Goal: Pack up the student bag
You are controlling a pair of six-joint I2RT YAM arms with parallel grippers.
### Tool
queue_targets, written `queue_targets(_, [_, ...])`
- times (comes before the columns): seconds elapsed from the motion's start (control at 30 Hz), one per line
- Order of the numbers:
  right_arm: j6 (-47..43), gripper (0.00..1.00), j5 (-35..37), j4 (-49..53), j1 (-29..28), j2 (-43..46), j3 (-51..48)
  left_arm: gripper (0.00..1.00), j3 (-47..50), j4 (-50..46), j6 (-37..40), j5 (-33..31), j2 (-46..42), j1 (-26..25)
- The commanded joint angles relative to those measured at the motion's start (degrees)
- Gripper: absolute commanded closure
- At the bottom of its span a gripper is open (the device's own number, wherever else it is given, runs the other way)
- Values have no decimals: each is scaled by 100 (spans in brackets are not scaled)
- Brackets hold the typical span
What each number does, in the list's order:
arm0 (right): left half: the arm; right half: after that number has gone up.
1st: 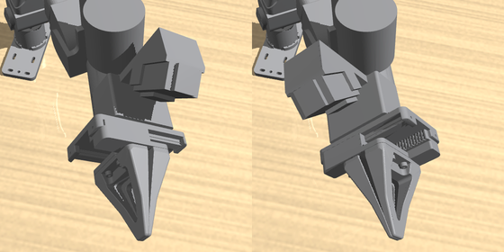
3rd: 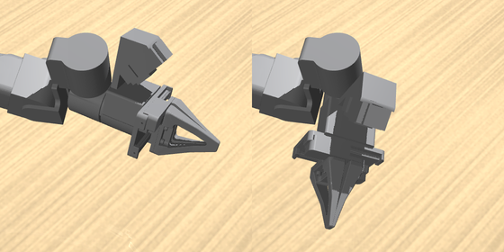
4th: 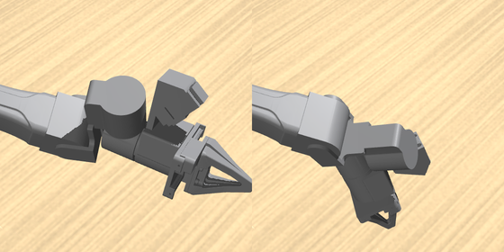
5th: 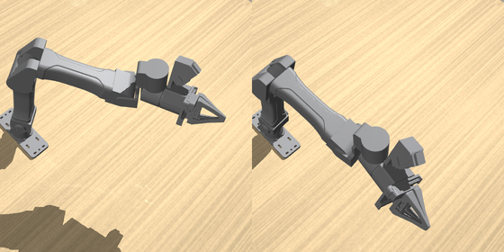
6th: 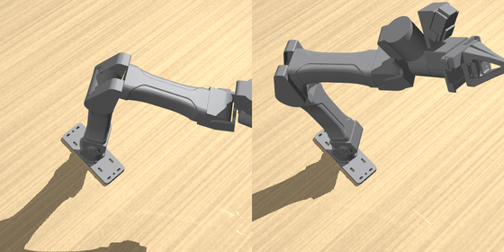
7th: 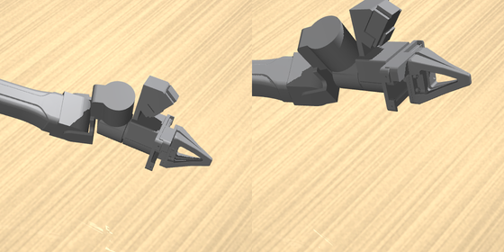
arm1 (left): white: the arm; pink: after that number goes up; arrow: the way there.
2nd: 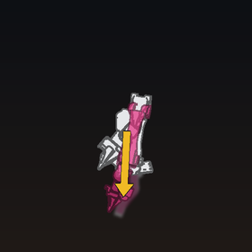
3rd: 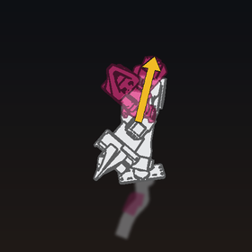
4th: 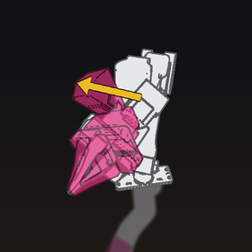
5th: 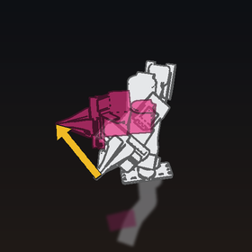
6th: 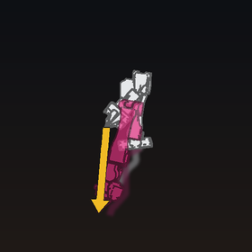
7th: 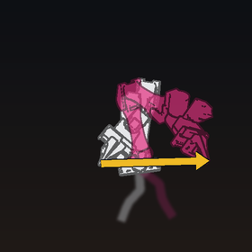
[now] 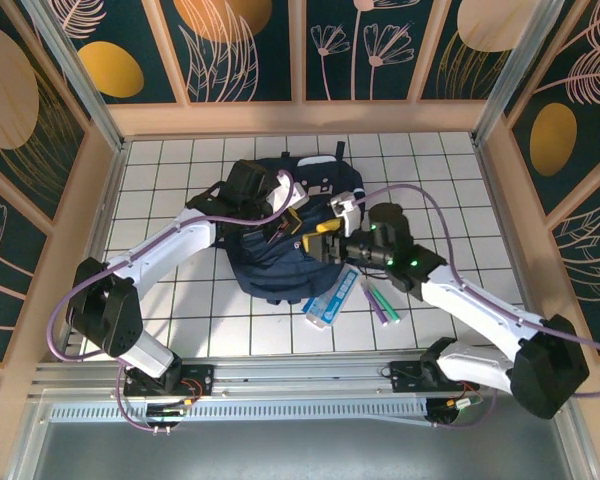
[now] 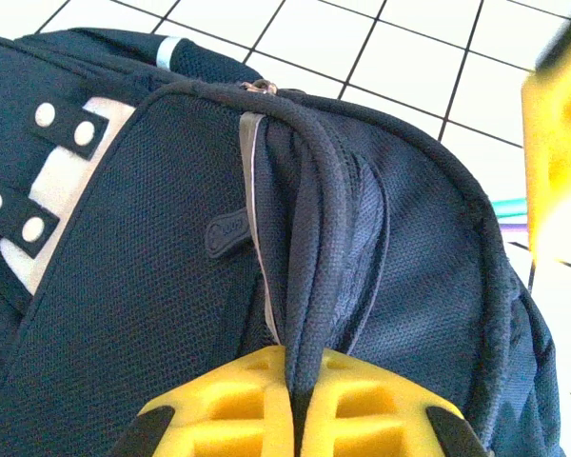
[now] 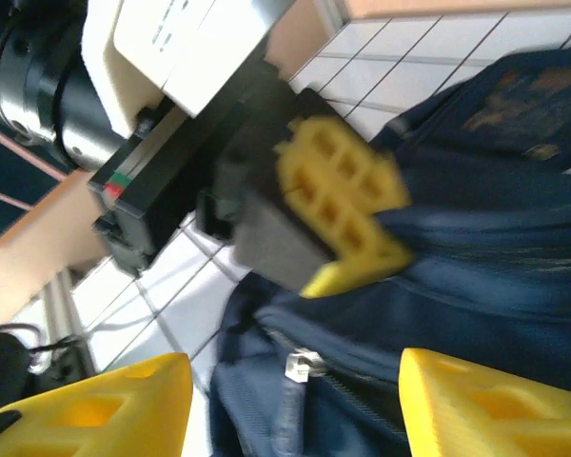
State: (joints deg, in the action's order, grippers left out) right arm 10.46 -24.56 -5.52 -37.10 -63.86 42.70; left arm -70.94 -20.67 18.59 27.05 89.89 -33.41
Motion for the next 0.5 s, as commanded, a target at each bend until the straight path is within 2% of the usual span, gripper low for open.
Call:
queue_targets(0.0, [-2575, 43, -908, 1604, 298, -57, 564, 100, -8, 716, 234, 478, -356, -19])
queue_targets(0.07, [-5167, 44, -890, 2857, 288, -166, 866, 100, -7, 765, 314, 536, -371, -23])
queue_targets(0.1, [-5870, 43, -541, 3039, 292, -195, 884, 100, -8, 774, 344, 556, -375, -25])
queue_targets(0.17, [-6802, 43, 367, 2790, 323, -311, 820, 100, -3, 775, 474, 732, -391, -18])
queue_targets(0.23, [-7424, 43, 715, 2429, 401, -439, 802, 100, 18, 770, 572, 964, -393, -24])
queue_targets(0.3, [-7614, 42, 716, 1853, 474, -470, 786, 100, 51, 799, 578, 1122, -384, -24])
queue_targets(0.4, [-7691, 42, 62, 1200, 540, -336, 716, 100, 115, 810, 560, 1214, -367, -18])
queue_targets(0.47, [-7647, 41, -282, 753, 795, -177, 596, 100, 140, 818, 525, 1224, -367, -21])
